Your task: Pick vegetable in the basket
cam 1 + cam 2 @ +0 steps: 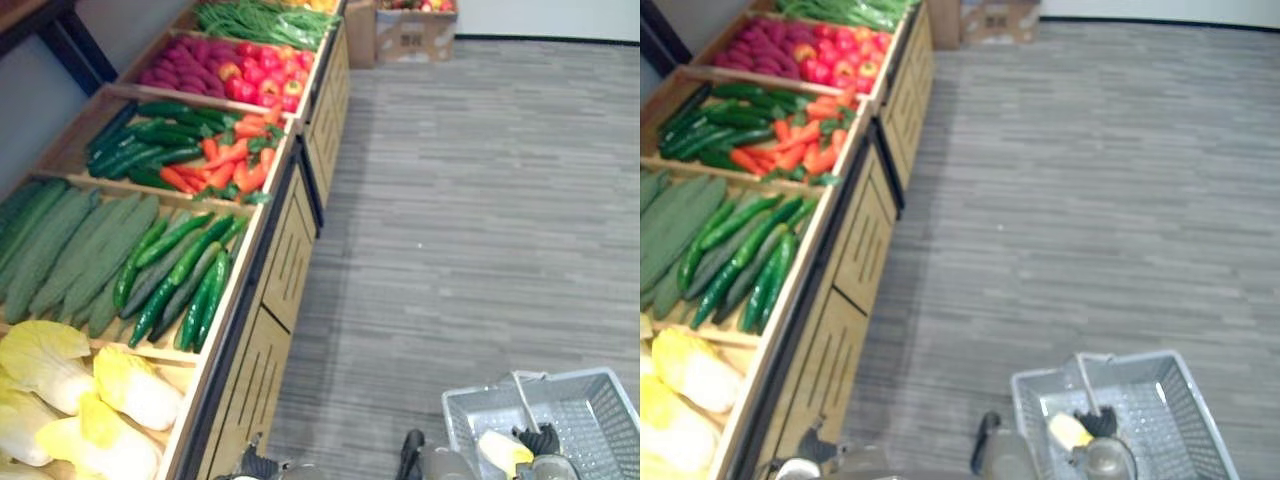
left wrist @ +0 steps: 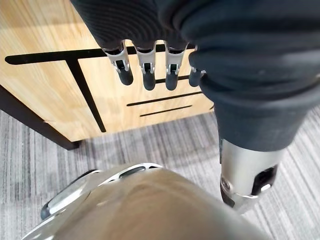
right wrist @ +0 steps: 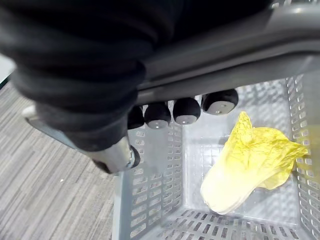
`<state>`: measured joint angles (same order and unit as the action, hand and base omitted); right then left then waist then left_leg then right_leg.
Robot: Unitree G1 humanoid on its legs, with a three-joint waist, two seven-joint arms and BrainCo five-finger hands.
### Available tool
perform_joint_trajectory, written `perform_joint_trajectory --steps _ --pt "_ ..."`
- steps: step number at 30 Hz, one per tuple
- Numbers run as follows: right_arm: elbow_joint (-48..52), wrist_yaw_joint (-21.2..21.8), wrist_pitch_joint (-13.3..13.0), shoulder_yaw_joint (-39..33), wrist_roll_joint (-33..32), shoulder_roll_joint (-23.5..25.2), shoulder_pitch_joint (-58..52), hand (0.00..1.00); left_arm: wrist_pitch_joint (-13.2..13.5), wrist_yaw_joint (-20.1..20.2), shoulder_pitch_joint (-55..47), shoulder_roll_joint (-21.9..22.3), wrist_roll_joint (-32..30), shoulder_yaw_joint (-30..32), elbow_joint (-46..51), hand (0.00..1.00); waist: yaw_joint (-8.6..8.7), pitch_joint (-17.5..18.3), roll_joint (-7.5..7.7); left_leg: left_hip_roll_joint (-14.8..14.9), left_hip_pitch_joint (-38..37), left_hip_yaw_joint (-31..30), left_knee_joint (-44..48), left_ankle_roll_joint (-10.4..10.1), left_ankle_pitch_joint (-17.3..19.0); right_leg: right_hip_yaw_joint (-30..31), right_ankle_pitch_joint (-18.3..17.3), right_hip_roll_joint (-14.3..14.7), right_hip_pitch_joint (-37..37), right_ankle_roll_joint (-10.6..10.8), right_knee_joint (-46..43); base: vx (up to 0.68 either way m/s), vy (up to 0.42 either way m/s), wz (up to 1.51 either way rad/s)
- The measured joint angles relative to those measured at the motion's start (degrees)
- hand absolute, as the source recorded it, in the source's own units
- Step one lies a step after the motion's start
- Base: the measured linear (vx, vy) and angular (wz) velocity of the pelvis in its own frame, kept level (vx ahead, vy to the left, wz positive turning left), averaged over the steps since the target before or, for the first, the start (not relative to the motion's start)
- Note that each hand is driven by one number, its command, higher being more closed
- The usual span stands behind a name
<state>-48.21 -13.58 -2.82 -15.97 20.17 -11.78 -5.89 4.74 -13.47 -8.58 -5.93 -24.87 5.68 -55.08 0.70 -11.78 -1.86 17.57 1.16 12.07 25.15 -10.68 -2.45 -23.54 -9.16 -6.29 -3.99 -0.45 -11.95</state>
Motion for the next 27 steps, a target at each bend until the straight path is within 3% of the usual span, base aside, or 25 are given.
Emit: perform_joint_trajectory --steps 4,7,8,9,10,12,14,18,22,23,24,25,27 --pt "0.06 0.03 -0.35 0.44 0.13 -2.58 1.43 1.0 0.07 0.0 -0.26 1.28 0.0 1.59 0.36 0.0 -1.07 0.78 -0.47 -2.12 1.56 1.22 -0.87 -0.46 3.93 0.53 1.36 -1.1 3.29 -0.56 3.93 0.14 -0.008 -0.05" --pt "0.04 0.03 -0.46 0.56 0.15 -3.52 3.46 1.0 0.08 0.0 -0.38 1.33 0.0 1.67 0.35 0.0 -1.2 0.78 -0.47 -5.1 2.58 0.89 -9.04 -0.36 4.68 0.76 1.66 -2.59 3.71 -0.06 3.86 0.09 0.147 -0.03" --pt "0.04 0.03 -0.51 0.57 0.18 -3.55 3.81 1.0 0.07 0.0 -0.39 1.39 0.0 1.72 0.33 0.0 -1.26 0.8 -0.51 -6.07 2.56 0.27 -13.52 1.12 3.13 0.66 1.9 -2.91 4.24 0.39 3.9 0.09 0.276 0.01" --pt "0.05 0.04 -0.59 0.59 0.22 -3.63 3.78 1.0 0.09 -0.01 -0.68 1.69 0.0 1.78 0.32 0.0 -1.38 1.14 -1.06 -6.57 2.5 -0.42 -17.57 3.17 -1.9 0.46 2.22 -2.74 4.61 1.27 4.0 0.08 0.259 0.01" --pt "0.03 0.03 -0.71 0.56 0.22 -3.68 3.75 1.0 0.11 -0.04 -0.81 1.92 0.0 2.0 0.28 0.0 -1.45 1.44 -1.56 -6.61 2.7 0.0 -18.15 3.57 -3.56 0.49 2.3 -2.54 4.93 2.0 4.26 0.09 0.263 0.16" --pt "0.02 0.1 -1.3 0.75 0.22 -2.78 2.73 1.0 0.07 -0.16 -0.67 1.22 -0.03 2.76 0.31 0.0 -1.66 2.49 -0.04 -8.99 2.61 -0.28 -19.99 3.69 -3.13 -0.62 3.83 -4.08 6.35 4.97 8.05 0.06 0.24 0.31" --pt "0.03 0.1 -1.35 0.71 0.22 -2.64 2.66 1.0 0.02 0.01 -0.64 0.87 -0.09 2.8 0.28 0.0 -1.88 2.42 0.36 -10.33 2.72 -0.4 -21.18 3.69 -3.13 -1.62 4.98 -4.85 7.37 6.47 10.4 0.0 0.174 0.31" --pt "0.03 0.27 -1.39 0.84 1.2 -2.27 2.53 1.0 0.09 0.18 -0.8 1.21 -0.17 2.53 0.29 0.0 -2.86 2.34 0.13 -10.66 2.67 -0.52 -20.97 3.72 -2.85 -1.87 6.21 -4.81 8.34 6.86 12.0 -0.04 0.058 0.06" --pt "0.03 0.26 -1.45 0.82 1.96 -2.3 2.57 1.0 0.09 0.23 -2.2 1.29 -0.16 2.5 0.22 0.0 -3.06 2.7 -0.89 -8.21 1.1 -0.26 -21.09 4.51 2.37 0.79 6.26 -2.05 7.84 6.81 12.03 -0.04 0.004 -0.34" --pt "0.02 0.25 -1.41 0.83 2.29 -2.27 3.25 1.0 0.1 0.27 -2.68 1.34 -0.08 2.53 0.14 0.0 -3.47 2.87 -1.15 -7.8 0.45 -0.1 -20.91 5.1 5.7 2.52 4.4 -1.87 6.07 7.26 9.73 -0.01 0.059 -0.63" --pt "0.03 0.22 -1.35 0.86 2.29 -2.1 3.47 1.0 0.09 0.32 -2.57 1.31 0.01 2.57 0.16 0.0 -3.64 2.71 -0.64 -8.03 0.41 0.47 -20.48 4.96 6.7 3.62 3.03 -2.71 4.35 7.59 6.93 -0.02 0.098 -0.7" --pt "0.06 0.22 -1.26 1.38 2.31 -1.85 3.47 1.0 0.23 0.62 -2.71 1.35 0.03 2.29 0.35 0.0 -4.11 2.6 0.15 -8.7 -0.25 1.72 -19.86 5.02 8.47 5.16 0.29 -5.02 1.27 9.02 0.37 -0.03 0.058 -0.48" --pt "0.02 0.24 -0.92 3.09 2.36 -1.29 3.58 1.0 0.01 2.8 -2.47 -0.18 0.02 1.59 -0.26 0.0 -3.92 1.79 1.51 -8.89 -2.4 2.61 -20.02 4.92 8.97 7.47 -0.12 -7.44 -4.22 9.47 -14.55 -0.02 0.018 -0.33"
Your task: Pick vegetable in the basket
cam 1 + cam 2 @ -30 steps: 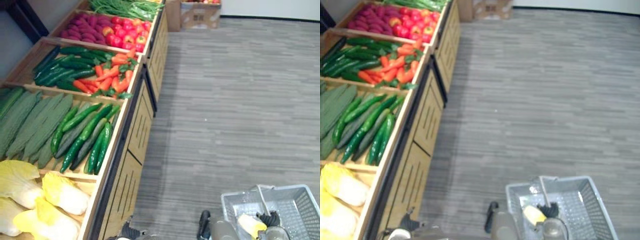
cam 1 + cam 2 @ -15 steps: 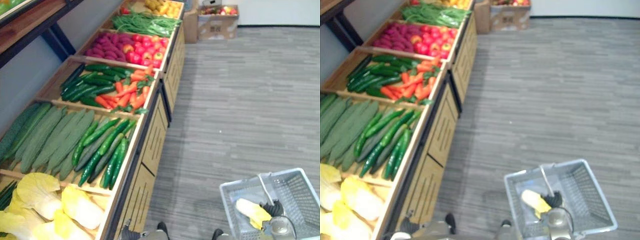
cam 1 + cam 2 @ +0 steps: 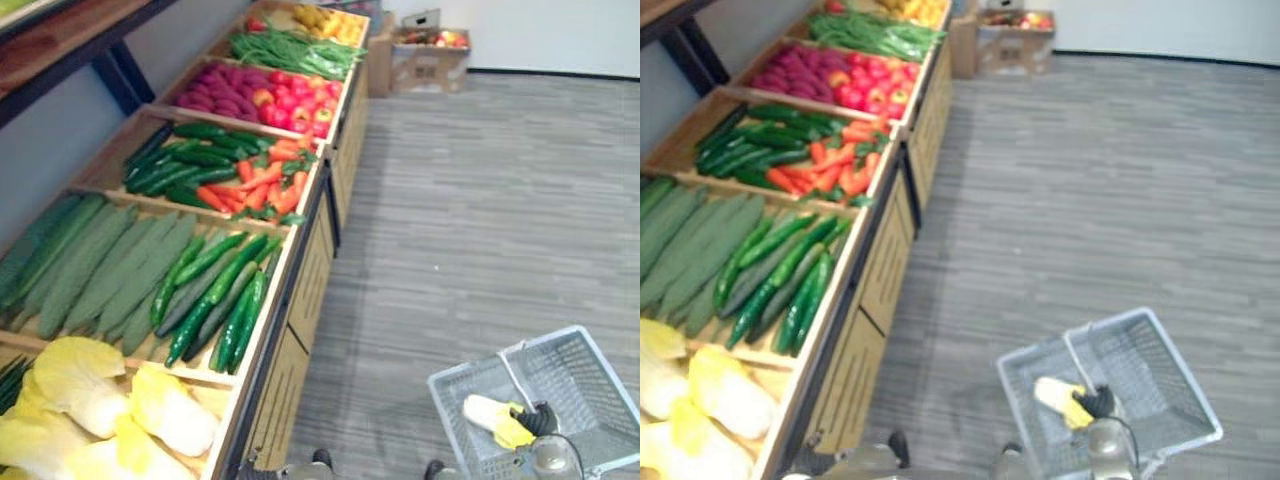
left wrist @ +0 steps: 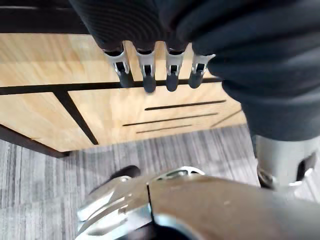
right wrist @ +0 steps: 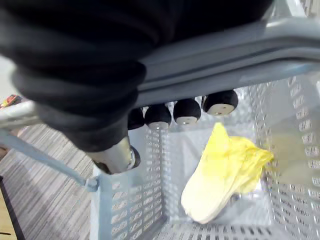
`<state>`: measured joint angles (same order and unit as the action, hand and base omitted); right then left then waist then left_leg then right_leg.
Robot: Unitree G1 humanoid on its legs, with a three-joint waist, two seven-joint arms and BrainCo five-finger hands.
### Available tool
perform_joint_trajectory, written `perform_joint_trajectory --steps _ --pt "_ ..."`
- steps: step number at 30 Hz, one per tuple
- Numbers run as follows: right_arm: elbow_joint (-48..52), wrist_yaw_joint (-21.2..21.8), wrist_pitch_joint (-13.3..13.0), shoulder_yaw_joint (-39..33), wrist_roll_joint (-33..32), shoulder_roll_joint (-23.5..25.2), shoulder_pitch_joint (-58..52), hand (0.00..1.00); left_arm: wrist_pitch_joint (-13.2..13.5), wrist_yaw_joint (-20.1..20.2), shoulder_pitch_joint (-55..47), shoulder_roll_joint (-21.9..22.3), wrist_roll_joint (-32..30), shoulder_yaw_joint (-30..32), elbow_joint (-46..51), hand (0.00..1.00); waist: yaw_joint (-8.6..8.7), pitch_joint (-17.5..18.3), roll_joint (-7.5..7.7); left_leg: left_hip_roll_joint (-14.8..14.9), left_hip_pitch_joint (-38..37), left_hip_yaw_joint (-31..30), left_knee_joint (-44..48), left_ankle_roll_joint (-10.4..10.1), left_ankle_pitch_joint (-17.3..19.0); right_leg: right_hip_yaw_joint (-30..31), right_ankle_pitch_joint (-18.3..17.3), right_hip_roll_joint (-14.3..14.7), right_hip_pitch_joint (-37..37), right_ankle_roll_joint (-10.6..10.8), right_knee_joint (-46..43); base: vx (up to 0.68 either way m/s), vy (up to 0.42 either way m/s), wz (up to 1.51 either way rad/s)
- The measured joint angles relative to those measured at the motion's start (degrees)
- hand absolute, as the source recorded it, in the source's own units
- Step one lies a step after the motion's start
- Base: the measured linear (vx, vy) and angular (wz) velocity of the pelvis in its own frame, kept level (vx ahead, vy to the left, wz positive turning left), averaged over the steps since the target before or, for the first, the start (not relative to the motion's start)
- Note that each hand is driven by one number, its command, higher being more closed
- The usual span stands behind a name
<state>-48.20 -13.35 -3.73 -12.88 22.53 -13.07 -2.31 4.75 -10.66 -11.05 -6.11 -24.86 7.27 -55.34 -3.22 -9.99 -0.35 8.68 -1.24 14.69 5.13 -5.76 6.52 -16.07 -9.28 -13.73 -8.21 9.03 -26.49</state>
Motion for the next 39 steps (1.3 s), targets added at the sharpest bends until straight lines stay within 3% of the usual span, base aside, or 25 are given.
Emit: perform_joint_trajectory --steps 2,3,7,9,10,11,14,16,17,19,20,21,23,24,25,26,28,29,31,32,33,34,37,38,39 --pt "-0.04 0.09 0.24 0.48 -0.01 0.68 -0.41 1.0 -0.46 -0.83 -0.08 -1.04 -0.05 -0.16 0.01 0.0 0.93 -0.5 -0.27 1.63 -1.63 -0.5 -0.36 0.05 -0.08 0.82 0.25 -0.95 -2.75 1.3 -6.85 0.09 -0.022 0.09" --pt "-0.03 0.12 0.36 0.87 -0.01 0.68 -0.5 1.0 -0.6 -1.56 -0.14 -1.9 -0.05 -0.17 0.01 0.0 1.51 -0.22 0.45 2.11 -2.17 -1.05 -0.38 -0.39 -0.03 0.11 -0.68 -2.38 -2.73 -0.3 -5.39 0.13 -0.072 0.26" --pt "-0.02 0.05 0.89 0.63 -0.05 0.64 -0.18 1.0 -1.04 -2.98 1.79 -3.79 -0.02 0.04 0.6 0.0 1.45 -0.18 0.37 6.24 -2.81 -3.17 -0.85 -4.76 0.5 2.37 0.5 -4.27 -3.77 0.51 5.91 0.26 -0.27 0.22" --pt "0.01 0.03 0.93 0.54 -0.05 0.56 0.03 1.0 -1.14 -3.28 2.19 -4.26 -0.01 0.66 0.39 0.0 1.61 -0.22 0.21 8.87 -3.16 -4.42 -1.22 -7.92 0.63 4.11 7.47 -4.14 -4.72 1.99 10.15 0.29 -0.348 0.11" --pt "-0.11 0.06 1.11 0.17 -0.05 -0.89 0.22 1.0 -1.09 -3.3 2.63 -2.26 0.03 0.97 -0.04 0.0 1.11 0.16 -2.53 11.64 -3.99 -5.1 -2.51 -8.27 -0.88 2.41 6.14 -1.38 -5.42 1.84 6.62 0.4 -0.426 0.07" --pt "-0.1 -0.02 1.49 -0.04 -0.02 -1.71 1.3 1.0 -0.41 -3.23 2.57 -0.61 0.09 0.99 0.31 0.0 1.28 0.44 -2.88 11.8 -3.6 -5.53 -3.33 -8.52 -4.94 2.69 2.09 -1.58 -8.71 1.02 0.49 0.37 -0.405 0.02" --pt "-0.15 0.11 2.04 -0.04 -0.01 -2.87 2.22 1.0 -0.08 -3.16 2.56 1.51 1.07 0.99 0.56 0.0 1.77 0.94 -3.31 12.72 -0.74 -8.43 -0.59 -7.79 -12.54 0.62 -1.91 -1.55 -9.99 -1.89 -4.57 0.26 -0.343 0.22" --pt "-0.15 0.19 1.97 0.31 -0.03 -2.76 1.38 1.0 -0.06 -3.15 2.86 1.53 2.23 0.94 0.55 0.0 2.42 0.82 -3.15 13.35 3.73 -10.26 4.73 -3.36 -21.37 -3.42 -2.69 -1.08 -4.81 -3.27 -0.78 0.3 -0.376 0.77" --pt "-0.14 0.22 1.92 0.69 -0.03 -2.79 0.16 1.0 -0.12 -3.12 2.65 1.55 2.22 0.76 0.56 0.0 2.68 0.29 -2.22 13.96 4.92 -8.83 7.5 -0.79 -25.64 -5.18 -2.72 -0.69 -0.73 -3.52 2.24 0.29 -0.349 0.76" --pt "0.01 0.22 1.94 1.04 0.0 -3.13 -0.72 1.0 -0.26 -2.9 2.08 1.47 2.2 0.22 0.63 0.0 1.41 0.18 -1.99 14.23 6.12 -5.4 14.49 -2.08 -21.17 -5.96 -3.09 -0.38 2.94 -4.21 4.87 0.18 -0.229 0.21" --pt "0.05 0.24 1.86 1.08 -0.02 -3.47 -1.12 1.0 -0.2 -2.89 1.96 1.52 2.21 0.05 0.88 0.0 1.21 0.18 -1.99 12.59 7.45 -4.21 19.21 -2.19 -15.14 -6.34 -3.16 -0.21 5.16 -4.32 6.74 0.12 -0.133 0.06" --pt "0.17 0.23 1.63 1.0 -0.02 -3.8 -0.95 1.0 -0.2 -2.82 1.95 1.55 2.22 -0.15 1.17 0.0 1.25 0.19 -1.97 9.54 9.13 -4.32 21.58 -2.56 -9.53 -6.73 -3.14 -0.13 6.73 -4.31 8.78 0.14 -0.093 0.13" --pt "0.14 0.23 1.62 0.87 -0.03 -3.94 -1.24 1.0 0.04 -2.78 1.9 1.54 2.22 -0.12 1.2 0.0 1.26 0.19 -1.99 5.55 11.1 -4.29 21.59 -2.83 -4.3 -7.5 -2.99 0.17 8.08 -4.09 10.51 0.12 0.028 0.18" --pt "0.12 0.24 1.65 0.73 -0.03 -3.91 -1.48 1.0 0.09 -2.67 1.74 1.54 2.22 -0.13 1.36 0.0 1.26 0.19 -1.99 1.7 11.92 -4.18 16.47 -2.74 -2.76 -8.36 -2.76 0.41 9.09 -3.7 11.6 0.12 0.103 0.18" --pt "0.12 0.24 1.65 0.66 -0.03 -3.91 -1.46 1.0 0.09 -2.62 1.73 1.57 2.2 -0.15 1.28 0.0 1.25 0.17 -2.09 0.47 12.03 -4.07 13.19 -2.76 -3.06 -8.53 -2.64 0.72 9.4 -3.47 11.96 0.16 0.146 0.09" --pt "0.11 0.27 1.65 0.28 -0.03 -3.83 -1.4 1.0 0.06 -2.55 1.5 1.63 2.08 -0.15 1.13 0.0 0.81 0.45 -2.61 -0.75 11.94 -3.61 6.27 -0.39 -4.82 -8.55 -2.31 1.8 9.62 -2.84 12.85 0.17 0.138 0.1" --pt "0.11 0.27 1.59 0.22 -0.04 -3.02 -1.34 1.0 0.03 -2.51 1.65 1.1 2.05 0.11 0.86 0.0 -0.07 1.03 -1.8 -2.21 11.06 -3.42 3.01 0.86 -5.45 -8.55 -0.79 1.98 10.54 -1.52 17.36 0.19 0.105 0.15" --pt "0.08 0.27 1.6 0.25 -0.05 -2.77 -1.0 1.0 0.07 -2.54 1.95 0.82 2.06 0.39 0.86 0.0 -0.73 0.14 -1.14 -2.45 11.94 -3.5 4.88 0.92 -5.18 -8.3 0.4 3.35 12.79 -1.74 22.03 0.14 0.072 0.29" --pt "-0.01 0.2 2.2 0.48 -0.05 -2.58 -0.16 1.0 0.16 -2.62 2.14 0.21 2.0 1.12 1.24 0.0 -1.87 -1.4 -0.46 -1.76 20.55 -4.59 22.18 -0.7 -2.2 -6.74 1.93 3.82 16.58 -2.23 26.5 0.08 0.104 0.19" --pt "-0.25 0.2 2.29 1.3 -0.01 -2.91 0.23 1.0 -0.07 -2.53 1.79 0.39 1.43 1.21 0.7 0.0 -2.51 -1.51 -0.75 -1.8 21.2 -6.49 20.58 -1.22 -0.07 -5.72 1.99 3.85 17.08 -2.08 26.4 0.05 0.115 -0.24" --pt "-0.25 0.22 2.28 2.08 0.01 -3.22 0.5 1.0 -0.3 -2.4 0.91 0.65 1.19 1.16 0.11 0.0 -2.97 -0.99 -1.77 -1.65 20.71 -7.49 17.05 -1.08 -0.81 -5.15 1.8 4.16 17.43 -1.81 26.54 0.1 0.181 -0.66" --pt "-0.5 0.24 2.16 3.24 -0.01 -3.37 1.04 1.0 -0.48 -2.34 -1.49 1.42 1.04 1.02 -0.76 0.0 -3.49 -0.09 -3.53 -0.78 19.67 -7.84 13.65 1.85 -3.13 -2.9 1.02 5.01 17.9 -0.87 27.09 0.22 0.245 -0.72" --pt "-0.47 0.34 0.58 4.76 -0.05 -0.44 2.5 1.0 -1.14 -1.65 -3.56 1.4 0.98 0.34 -1.85 0.0 -3.66 0.48 -0.19 -5.29 18.07 -5.82 15.45 2.45 2.2 0.8 -2.24 -0.43 16.44 0.07 24.21 0.2 0.19 -0.53" --pt "-0.5 0.67 0.38 4.76 -0.01 0.12 2.43 1.0 -1.24 -1.52 -3.96 1.24 0.95 0.22 -1.8 0.0 -3.52 0.97 0.9 -7.09 16.58 -5.58 14.53 3.83 3.53 2.52 -2.6 -2.43 14.49 0.21 18.17 0.27 0.198 -0.46" --pt "-0.64 0.79 0.33 4.78 -0.01 0.13 2.85 1.0 -1.48 -1.5 -3.9 1.06 0.9 0.11 -1.81 0.0 -3.31 0.86 0.65 -7.0 15.97 -5.25 14.77 4.31 4.04 3.97 -2.55 -3.14 11.1 0.26 11.17 0.35 0.263 -0.49"
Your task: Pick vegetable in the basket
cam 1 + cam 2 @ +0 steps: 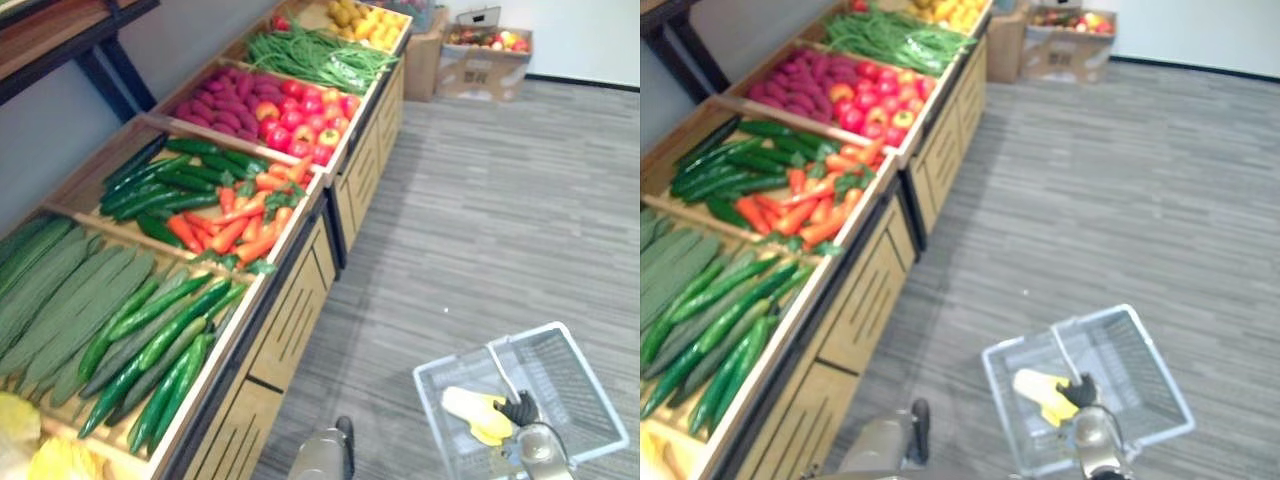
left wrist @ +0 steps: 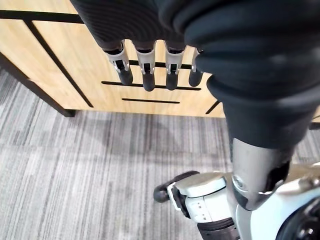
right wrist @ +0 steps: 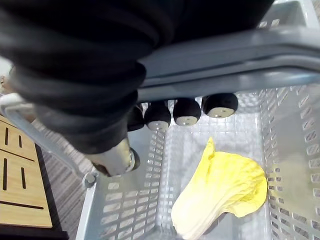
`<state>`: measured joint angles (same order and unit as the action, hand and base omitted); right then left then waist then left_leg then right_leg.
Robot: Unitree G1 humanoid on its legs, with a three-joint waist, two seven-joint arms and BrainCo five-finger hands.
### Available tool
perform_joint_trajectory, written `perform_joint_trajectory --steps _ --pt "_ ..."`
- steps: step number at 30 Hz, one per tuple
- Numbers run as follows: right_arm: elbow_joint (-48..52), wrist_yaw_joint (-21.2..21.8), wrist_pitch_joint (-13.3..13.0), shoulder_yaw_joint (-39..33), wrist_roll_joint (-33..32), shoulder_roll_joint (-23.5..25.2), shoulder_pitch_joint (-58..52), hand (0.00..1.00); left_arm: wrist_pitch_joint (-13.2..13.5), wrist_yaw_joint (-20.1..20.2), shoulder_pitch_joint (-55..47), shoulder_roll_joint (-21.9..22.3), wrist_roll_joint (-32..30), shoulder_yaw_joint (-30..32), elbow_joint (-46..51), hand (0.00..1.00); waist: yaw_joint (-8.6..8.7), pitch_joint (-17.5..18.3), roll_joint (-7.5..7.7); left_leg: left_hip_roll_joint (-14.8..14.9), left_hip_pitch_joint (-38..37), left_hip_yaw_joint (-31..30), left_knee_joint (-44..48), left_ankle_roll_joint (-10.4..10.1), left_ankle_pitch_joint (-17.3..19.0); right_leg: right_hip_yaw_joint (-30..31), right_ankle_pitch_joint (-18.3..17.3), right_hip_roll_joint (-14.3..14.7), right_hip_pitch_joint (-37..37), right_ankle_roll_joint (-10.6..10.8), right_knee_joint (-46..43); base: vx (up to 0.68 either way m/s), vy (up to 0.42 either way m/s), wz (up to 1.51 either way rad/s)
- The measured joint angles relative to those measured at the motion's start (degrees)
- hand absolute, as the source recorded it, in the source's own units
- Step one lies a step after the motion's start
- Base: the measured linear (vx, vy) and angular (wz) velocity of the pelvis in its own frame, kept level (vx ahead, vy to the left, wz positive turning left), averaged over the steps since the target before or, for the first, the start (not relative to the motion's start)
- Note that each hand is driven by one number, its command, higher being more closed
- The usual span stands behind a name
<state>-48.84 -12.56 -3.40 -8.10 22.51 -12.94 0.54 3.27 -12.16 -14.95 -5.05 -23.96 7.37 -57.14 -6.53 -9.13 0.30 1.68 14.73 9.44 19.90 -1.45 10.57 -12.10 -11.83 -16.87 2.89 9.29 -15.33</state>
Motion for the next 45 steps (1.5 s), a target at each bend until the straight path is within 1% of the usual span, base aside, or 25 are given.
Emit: perform_joint_trajectory --steps 1,3,4,6,8,11,14,15,17,20,22,24,26,27,29,31,33,34,35,38,40,41,43,44,45 --pt "-0.39 0.26 -0.34 0.05 -0.16 0.88 0.67 1.0 -0.03 0.01 0.17 -0.99 -0.63 -0.97 0.16 0.0 0.06 -0.24 0.39 -0.01 -2.33 1.4 -0.38 0.37 0.91 3.51 1.88 -1.88 -7.48 -0.11 -16.05 0.36 0.243 -0.42" --pt "-0.44 0.51 -1.05 0.02 -0.69 3.68 0.75 1.0 -0.14 0.06 0.79 -3.22 -1.63 -4.12 0.56 0.0 1.44 -0.94 1.25 -0.56 -10.07 2.22 -1.89 2.86 3.36 7.23 13.26 -3.88 -12.96 -0.04 -33.48 0.36 0.19 -0.23" --pt "-0.3 0.52 -1.83 0.08 -0.65 4.64 0.64 1.0 -0.16 0.05 1.18 -3.86 -1.71 -5.37 1.74 0.0 2.08 -1.13 0.87 -0.58 -13.38 2.19 -2.86 3.53 4.58 7.85 12.27 -3.61 -14.06 -0.88 -38.58 0.37 0.112 -0.03" --pt "0.69 0.52 -2.79 0.34 -0.57 4.99 0.7 1.0 -0.58 -0.01 3.2 -4.77 -2.01 -7.02 2.85 0.0 2.42 -1.39 1.59 -0.68 -18.25 1.82 -5.37 4.2 5.37 5.77 5.78 -1.84 -16.8 -2.46 -42.76 0.37 0.071 0.17" --pt "1.1 0.41 -3.01 -0.24 -0.53 4.77 0.97 1.0 -0.62 -0.4 6.45 -4.74 -0.97 -7.01 7.15 0.0 3.67 -1.77 1.6 -0.49 -21.98 -0.3 -8.45 4.0 5.29 -2.99 1.26 -0.12 -19.0 -5.64 -34.79 0.45 -0.003 0.61" --pt "0.71 0.46 -2.94 -0.82 -0.2 4.73 1.47 1.0 0.42 -0.96 9.49 -3.67 -0.9 -7.1 11.99 0.0 4.89 -2.36 0.5 0.71 -24.43 -1.99 -10.38 2.62 5.19 -6.28 2.31 3.64 -20.11 -5.06 -14.03 0.45 -0.067 0.55" --pt "0.61 0.57 -2.05 -2.47 -0.23 5.21 1.53 1.0 1.74 -1.26 11.57 -3.62 -0.9 -7.47 14.21 0.0 4.95 -2.46 0.4 2.37 -26.99 -3.73 -10.8 -1.1 7.11 0.02 12.96 7.17 -20.16 -5.2 6.54 0.52 -0.185 0.5" --pt "0.26 0.63 -1.46 -3.15 -0.29 5.02 1.25 1.0 1.76 -1.29 11.64 -3.38 -0.92 -7.4 13.65 0.0 5.02 -2.35 -0.1 3.54 -28.75 -5.58 -10.74 -3.01 8.19 2.69 23.04 8.82 -18.58 -5.25 10.51 0.59 -0.261 0.27" --pt "-1.4 0.6 -0.69 -5.41 -0.21 4.74 3.76 1.0 1.78 -1.25 11.59 -1.96 -0.91 -7.01 11.25 0.0 4.58 -2.42 -2.83 6.12 -28.39 -6.32 -9.65 -5.1 5.91 2.8 20.14 11.38 -19.56 -7.09 6.48 0.52 -0.22 -0.1" --pt "-1.84 0.65 0.07 -8.71 -0.25 4.76 3.26 1.0 2.15 -1.25 11.16 0.01 -0.91 -6.52 5.58 0.0 4.96 -2.31 -2.85 6.21 -29.05 -10.33 -8.89 -3.65 0.22 1.92 14.18 11.17 -18.15 -7.97 0.17 0.52 -0.177 0.15" --pt "-2.6 0.65 0.16 -9.06 -0.25 4.21 1.93 1.0 2.18 -1.28 10.78 0.67 -0.91 -5.01 2.9 0.0 5.02 -2.13 -2.95 7.13 -27.37 -12.17 -2.99 -4.24 -1.89 -0.17 12.36 11.0 -14.96 -7.74 1.0 0.46 -0.124 0.51" --pt "-4.0 0.6 0.22 -8.98 -0.26 3.71 0.9 1.0 1.41 -1.28 9.81 0.25 -0.91 -3.24 2.02 0.0 4.8 -2.09 -2.94 7.57 -23.4 -13.5 5.89 -6.22 -4.36 -2.59 11.21 11.27 -11.36 -7.83 3.07 0.29 -0.07 0.58" --pt "-4.42 0.57 0.24 -8.9 -0.48 3.24 -0.71 1.0 1.0 -1.22 7.67 -0.16 -0.74 -1.39 1.08 0.0 4.54 -2.06 -2.37 7.71 -17.42 -12.98 17.74 -9.79 -15.42 -6.32 10.53 10.87 -4.79 -8.07 8.01 0.33 -0.099 0.63" --pt "-4.81 0.55 0.24 -8.97 -0.57 2.96 -1.32 1.0 1.05 -1.35 7.2 -0.23 -0.81 -1.0 1.15 0.0 4.17 -2.35 -1.37 8.28 -15.67 -12.34 21.05 -9.88 -16.59 -7.15 10.41 10.15 -2.98 -8.13 9.47 0.24 -0.062 0.7" --pt "-6.04 0.01 0.88 -11.21 -0.99 0.98 -1.96 1.0 0.97 -1.18 6.95 -0.14 -0.88 0.0 1.14 0.0 4.03 -2.04 -2.46 13.38 -8.46 -3.13 31.6 -7.41 -6.57 -10.89 10.21 9.23 2.06 -8.26 11.45 0.25 -0.007 0.81" --pt "-6.79 -0.11 2.18 -12.18 -1.11 -0.86 -2.54 1.0 1.08 -1.1 6.89 -0.08 -0.88 0.87 1.49 0.0 3.8 -2.39 -1.82 15.06 -4.73 5.79 29.83 -5.06 -1.97 -13.83 10.05 6.92 5.4 -8.02 11.84 0.2 0.056 0.84" --pt "-7.55 -0.25 2.27 -13.98 -1.85 -2.08 -4.03 1.0 0.91 -0.5 6.23 0.25 -0.88 0.84 2.37 0.0 3.25 -2.18 -2.14 14.3 -2.81 13.64 19.12 -4.71 -1.94 -16.84 8.53 5.37 7.79 -5.72 11.22 0.18 0.149 0.87" --pt "-7.63 -0.61 2.25 -14.75 -2.34 -3.06 -4.62 1.0 0.6 -0.31 5.23 1.02 -0.9 0.8 2.38 0.0 3.22 -1.81 -3.48 13.91 -2.5 16.86 10.98 -3.18 -8.0 -17.59 7.02 6.29 8.6 -3.49 10.93 0.24 0.239 0.94" --pt "-7.99 -0.62 2.2 -15.16 -2.49 -2.44 -4.61 1.0 0.13 -0.04 4.23 0.9 -0.89 1.13 2.22 0.0 3.22 -0.84 -3.12 13.27 -3.27 20.31 8.58 0.23 -3.85 -18.3 4.75 5.75 9.17 -0.67 10.97 0.24 0.25 1.02" --pt "-8.28 -0.59 1.81 -15.99 -2.56 -1.51 -2.87 1.0 -0.96 -0.05 4.44 0.27 -0.87 2.15 2.47 0.0 2.79 -1.44 -0.85 10.37 -3.42 27.0 2.93 2.2 -3.63 -21.55 4.52 4.3 8.61 -0.92 11.12 0.12 0.172 0.78" --pt "-8.37 -0.59 1.86 -16.39 -2.53 -1.72 -2.35 1.0 -1.34 0.0 4.41 0.22 -0.97 2.2 2.41 0.0 2.41 -1.38 -0.71 8.02 -4.4 26.65 0.77 4.06 -3.28 -23.49 3.93 3.18 9.45 -1.04 9.1 0.08 0.155 0.67" --pt "-8.48 -0.65 1.82 -16.7 -2.53 -1.76 -2.3 1.0 -1.55 0.0 4.25 0.27 -0.98 2.2 2.26 0.0 2.6 -1.72 0.08 5.94 -6.23 25.36 -2.78 5.12 -2.18 -24.29 2.56 1.01 9.17 -0.44 3.8 0.07 0.123 0.64" --pt "-9.61 -0.66 1.82 -17.71 -2.53 -1.72 -1.8 1.0 -2.3 0.03 3.5 0.29 -0.95 1.77 2.2 0.0 3.25 -1.32 -0.3 4.22 -8.34 22.88 -5.11 5.11 -1.97 -23.02 2.89 -3.66 5.84 0.81 -10.64 0.08 0.133 0.84" --pt "-10.7 -0.59 1.81 -17.96 -2.53 -1.62 -2.06 1.0 -2.56 -0.08 3.17 0.13 -0.95 1.57 2.22 0.0 3.3 -1.23 0.04 3.32 -9.19 21.23 -5.65 5.09 -1.99 -19.13 6.42 -6.69 1.79 3.91 -21.46 0.08 0.117 0.77" --pt "-10.83 -0.58 1.83 -17.99 -2.53 -1.45 -2.03 1.0 -2.69 -0.08 3.22 0.01 -0.95 1.53 2.22 0.0 3.3 -1.2 0.13 3.22 -9.27 20.33 -5.67 5.13 -1.97 -16.96 8.81 -7.18 0.07 4.47 -25.07 0.06 0.06 0.91"
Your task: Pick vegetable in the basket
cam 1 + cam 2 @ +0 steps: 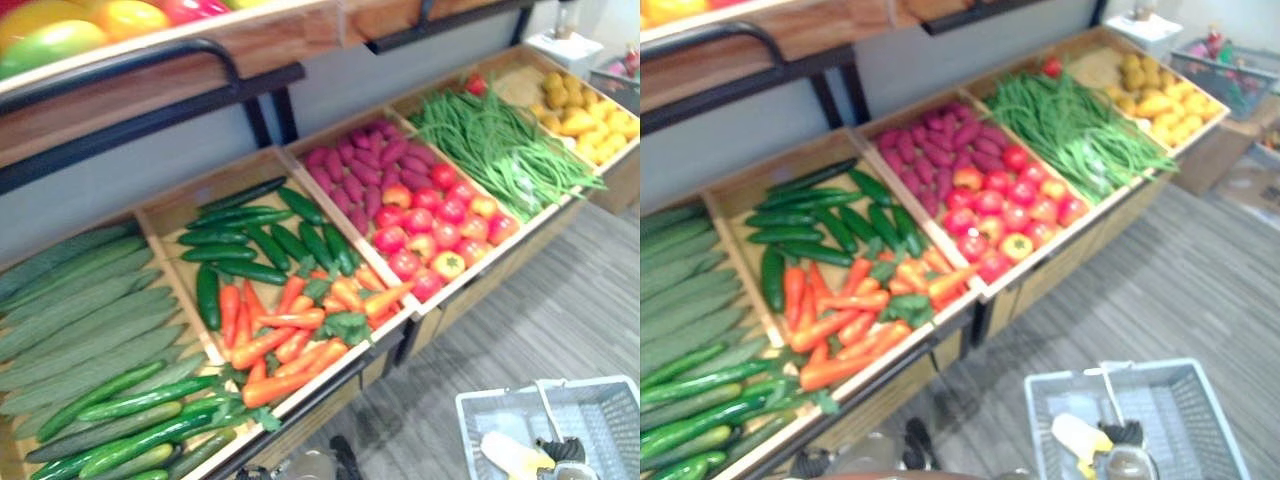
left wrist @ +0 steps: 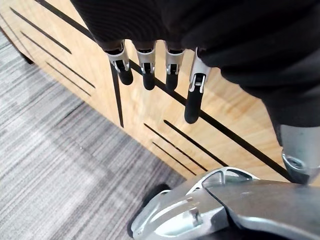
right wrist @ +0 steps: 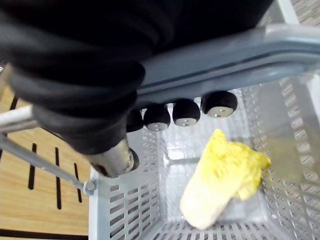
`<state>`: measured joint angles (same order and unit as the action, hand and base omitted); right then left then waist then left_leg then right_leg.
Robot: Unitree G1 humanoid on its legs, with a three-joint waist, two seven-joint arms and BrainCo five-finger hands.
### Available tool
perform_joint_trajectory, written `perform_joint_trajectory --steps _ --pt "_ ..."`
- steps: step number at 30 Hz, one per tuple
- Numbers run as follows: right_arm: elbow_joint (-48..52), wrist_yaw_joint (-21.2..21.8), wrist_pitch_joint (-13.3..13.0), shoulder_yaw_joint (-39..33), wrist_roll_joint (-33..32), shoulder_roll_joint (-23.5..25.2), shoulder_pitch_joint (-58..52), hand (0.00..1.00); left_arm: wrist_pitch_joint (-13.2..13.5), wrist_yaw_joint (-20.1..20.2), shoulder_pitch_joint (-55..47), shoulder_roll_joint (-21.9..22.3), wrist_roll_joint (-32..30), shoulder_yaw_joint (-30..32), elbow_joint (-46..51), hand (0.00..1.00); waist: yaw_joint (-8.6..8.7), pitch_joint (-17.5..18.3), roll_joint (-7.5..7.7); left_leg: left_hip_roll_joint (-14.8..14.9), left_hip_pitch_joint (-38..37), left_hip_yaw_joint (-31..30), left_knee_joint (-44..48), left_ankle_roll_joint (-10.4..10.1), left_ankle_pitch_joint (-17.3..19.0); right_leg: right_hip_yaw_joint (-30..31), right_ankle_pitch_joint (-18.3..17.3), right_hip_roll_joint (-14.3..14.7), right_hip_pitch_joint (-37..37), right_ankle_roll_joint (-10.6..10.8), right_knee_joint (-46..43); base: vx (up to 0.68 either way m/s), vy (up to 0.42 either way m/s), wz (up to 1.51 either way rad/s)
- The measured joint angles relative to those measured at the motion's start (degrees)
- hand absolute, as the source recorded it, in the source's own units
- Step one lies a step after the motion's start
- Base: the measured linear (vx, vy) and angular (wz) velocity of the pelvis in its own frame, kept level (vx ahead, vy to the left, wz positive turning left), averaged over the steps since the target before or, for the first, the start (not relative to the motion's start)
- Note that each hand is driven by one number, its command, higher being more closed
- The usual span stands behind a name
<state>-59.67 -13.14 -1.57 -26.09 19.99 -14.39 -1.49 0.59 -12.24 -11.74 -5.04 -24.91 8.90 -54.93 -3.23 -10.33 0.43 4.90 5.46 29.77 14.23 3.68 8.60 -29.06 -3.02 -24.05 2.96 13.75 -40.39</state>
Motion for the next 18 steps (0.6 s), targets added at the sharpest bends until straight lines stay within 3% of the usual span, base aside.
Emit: perform_joint_trajectory --steps 1,2,4,5,7,10,11,12,13,15,18 --pt "-0.18 -0.01 0.02 -0.06 0.01 0.82 -0.04 1.0 -0.11 -0.09 0.38 -0.46 0.03 -0.07 0.09 0.0 0.46 0.25 -0.22 -0.24 -0.31 -2.93 -0.69 0.16 0.0 6.48 7.56 0.18 -4.89 1.56 -8.28 0.08 0.029 0.96" --pt "-0.73 0.02 -0.01 -0.08 0.01 1.66 -0.25 1.0 -0.17 -0.28 0.69 -1.0 0.04 -0.12 0.16 0.0 0.86 0.05 0.35 -0.3 -0.75 -5.11 -1.54 0.14 -0.44 9.13 7.72 0.94 -7.41 2.11 -12.68 0.09 0.004 1.13" --pt "-2.1 0.08 0.04 -0.18 0.01 2.76 -0.84 1.0 -0.41 -0.84 1.4 -1.87 0.04 -0.38 0.41 0.0 1.27 0.0 1.09 -0.82 -2.04 -9.86 -4.44 -0.52 -2.16 10.36 0.11 3.1 -11.1 1.43 -16.51 0.12 -0.047 1.27" --pt "-1.98 0.07 -0.03 -0.67 -0.02 2.98 -2.17 1.0 -0.42 -1.08 1.42 -1.84 0.06 -0.76 1.5 0.0 1.81 0.24 1.59 -1.74 -2.6 -13.39 -5.72 -1.39 -2.78 9.41 -2.7 3.21 -10.58 1.1 -13.05 0.12 -0.078 1.45" --pt "-2.04 0.06 0.02 -2.23 -0.11 3.05 -4.54 1.0 -0.31 -1.13 2.9 -1.8 0.18 -0.77 2.24 0.0 2.15 0.44 2.0 -2.64 -2.42 -17.93 -6.18 -1.73 -3.01 9.38 -4.33 2.88 -9.53 -0.28 -4.25 0.15 -0.149 1.61" --pt "-2.55 0.01 0.24 -5.24 -0.68 3.92 -5.92 1.0 0.16 -1.64 4.28 -1.62 2.31 -0.85 2.44 0.0 2.28 0.77 2.22 -3.4 -0.54 -23.3 -6.1 -3.17 -3.91 19.43 -4.34 5.52 -8.79 -0.85 13.07 0.12 -0.211 1.23" --pt "-3.51 -0.02 0.24 -5.87 -1.91 4.54 -5.95 1.0 0.19 -1.98 4.86 -1.93 2.31 -1.74 2.4 0.0 2.47 1.26 2.82 -3.91 0.53 -25.83 -6.09 -4.21 -4.59 25.26 -4.03 7.33 -8.55 -0.98 18.57 0.13 -0.354 1.16" --pt "-4.29 -0.01 0.28 -7.24 -2.67 5.64 -5.92 1.0 0.66 -2.34 5.28 -2.48 2.31 -2.48 2.38 0.0 2.9 2.19 4.41 -4.5 1.71 -27.53 -6.15 -5.47 -5.47 28.22 -0.88 8.09 -8.22 -1.98 22.84 0.12 -0.395 1.17" --pt "-4.37 -0.03 0.31 -7.88 -2.92 6.34 -5.89 1.0 0.86 -2.46 5.35 -3.0 2.36 -2.47 2.15 0.0 2.96 2.21 4.91 -4.74 2.16 -28.41 -6.2 -6.12 -5.91 27.77 -1.65 7.93 -7.66 -1.66 23.73 0.13 -0.431 0.88" --pt "-4.53 -0.33 0.4 -9.39 -4.36 6.16 -5.21 1.0 1.56 -2.98 4.88 -1.69 4.3 -1.83 1.22 0.0 2.03 2.57 3.21 -1.53 2.01 -30.11 -9.64 -9.04 -8.69 24.23 -3.62 10.63 -4.91 -2.05 29.32 0.08 -0.396 0.31" --pt "-4.48 -0.48 0.33 -11.88 -6.56 6.73 -5.41 1.0 1.94 -3.28 4.38 0.42 6.69 0.51 -0.15 0.0 2.2 2.33 0.14 3.34 -0.2 -32.22 -15.1 -10.91 -13.1 19.41 -3.32 15.68 -1.44 -3.56 33.53 0.07 -0.339 0.38"
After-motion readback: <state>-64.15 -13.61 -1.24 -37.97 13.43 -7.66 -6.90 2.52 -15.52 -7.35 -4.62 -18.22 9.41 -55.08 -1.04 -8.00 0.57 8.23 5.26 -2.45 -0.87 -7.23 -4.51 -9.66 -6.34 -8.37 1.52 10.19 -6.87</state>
